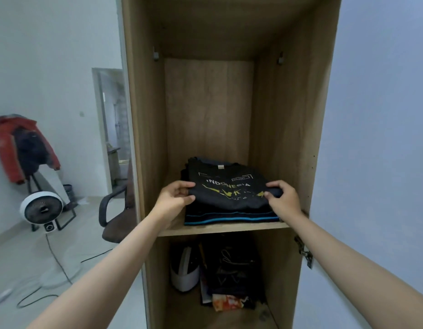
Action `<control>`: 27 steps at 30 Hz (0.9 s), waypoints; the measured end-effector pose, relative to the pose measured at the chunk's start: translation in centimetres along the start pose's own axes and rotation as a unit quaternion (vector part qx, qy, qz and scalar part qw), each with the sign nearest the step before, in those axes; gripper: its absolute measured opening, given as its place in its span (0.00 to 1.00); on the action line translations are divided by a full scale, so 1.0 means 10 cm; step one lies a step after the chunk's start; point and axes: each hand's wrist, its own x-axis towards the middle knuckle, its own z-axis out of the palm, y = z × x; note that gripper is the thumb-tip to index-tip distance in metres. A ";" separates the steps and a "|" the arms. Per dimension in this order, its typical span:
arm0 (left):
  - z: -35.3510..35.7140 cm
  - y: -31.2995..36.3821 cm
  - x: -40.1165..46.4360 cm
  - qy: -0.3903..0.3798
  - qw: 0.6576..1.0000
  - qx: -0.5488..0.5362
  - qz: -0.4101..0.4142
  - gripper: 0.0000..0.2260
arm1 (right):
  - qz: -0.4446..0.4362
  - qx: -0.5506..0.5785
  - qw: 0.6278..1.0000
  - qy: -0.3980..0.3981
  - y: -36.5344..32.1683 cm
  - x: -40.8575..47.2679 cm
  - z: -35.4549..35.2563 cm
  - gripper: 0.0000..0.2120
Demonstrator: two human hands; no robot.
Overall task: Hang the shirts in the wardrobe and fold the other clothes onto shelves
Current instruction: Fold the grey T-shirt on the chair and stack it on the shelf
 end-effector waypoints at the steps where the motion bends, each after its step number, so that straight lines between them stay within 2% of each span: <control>1: 0.00 0.00 -0.02 0.005 1.000 -0.004 0.009 0.14 | -0.008 0.018 1.000 0.009 -0.02 -0.01 -0.01 0.11; 3: -0.02 -0.04 -0.03 0.024 0.999 0.000 0.025 0.13 | -0.013 0.046 0.999 0.020 -0.03 -0.03 -0.02 0.12; 5: -0.05 -0.10 -0.06 0.043 0.998 0.022 0.029 0.11 | -0.020 0.026 0.999 0.019 0.00 -0.06 -0.02 0.12; 9: -0.06 -0.28 -0.17 0.020 0.996 0.090 0.015 0.11 | 0.027 -0.098 0.995 -0.025 0.15 -0.18 -0.01 0.11; 12: 0.00 -0.30 -0.20 0.019 0.982 0.188 0.003 0.06 | 0.057 -0.180 0.982 0.024 0.13 -0.24 0.01 0.10; 13: 0.02 -0.26 -0.20 0.034 0.972 0.231 0.000 0.02 | 0.050 -0.215 0.974 0.047 0.09 -0.25 0.01 0.11; 15: 0.06 -0.20 -0.16 0.076 0.951 0.301 0.015 0.09 | 0.006 -0.248 0.965 0.081 0.02 -0.25 0.02 0.11; 18: 0.18 -0.13 -0.08 0.121 0.931 0.325 0.114 0.11 | -0.109 -0.219 0.968 0.052 -0.08 -0.21 0.08 0.15; 19: 0.24 -0.11 -0.05 0.111 0.924 0.332 0.151 0.12 | -0.140 -0.217 0.966 0.012 -0.11 -0.19 0.12 0.18; 21: 0.35 -0.14 0.02 0.030 0.908 0.382 0.172 0.18 | -0.146 -0.235 0.956 -0.098 -0.13 -0.17 0.21 0.24; 23: 0.42 -0.25 0.03 -0.076 0.870 0.473 0.116 0.23 | -0.099 -0.300 0.928 -0.199 -0.03 -0.20 0.30 0.26; 25: 0.44 -0.42 -0.01 -0.132 0.855 0.497 0.057 0.25 | -0.088 -0.369 0.900 -0.215 0.11 -0.27 0.36 0.27; 27: 0.43 -0.50 -0.05 -0.117 0.863 0.488 0.051 0.25 | -0.098 -0.381 0.901 -0.183 0.17 -0.32 0.36 0.27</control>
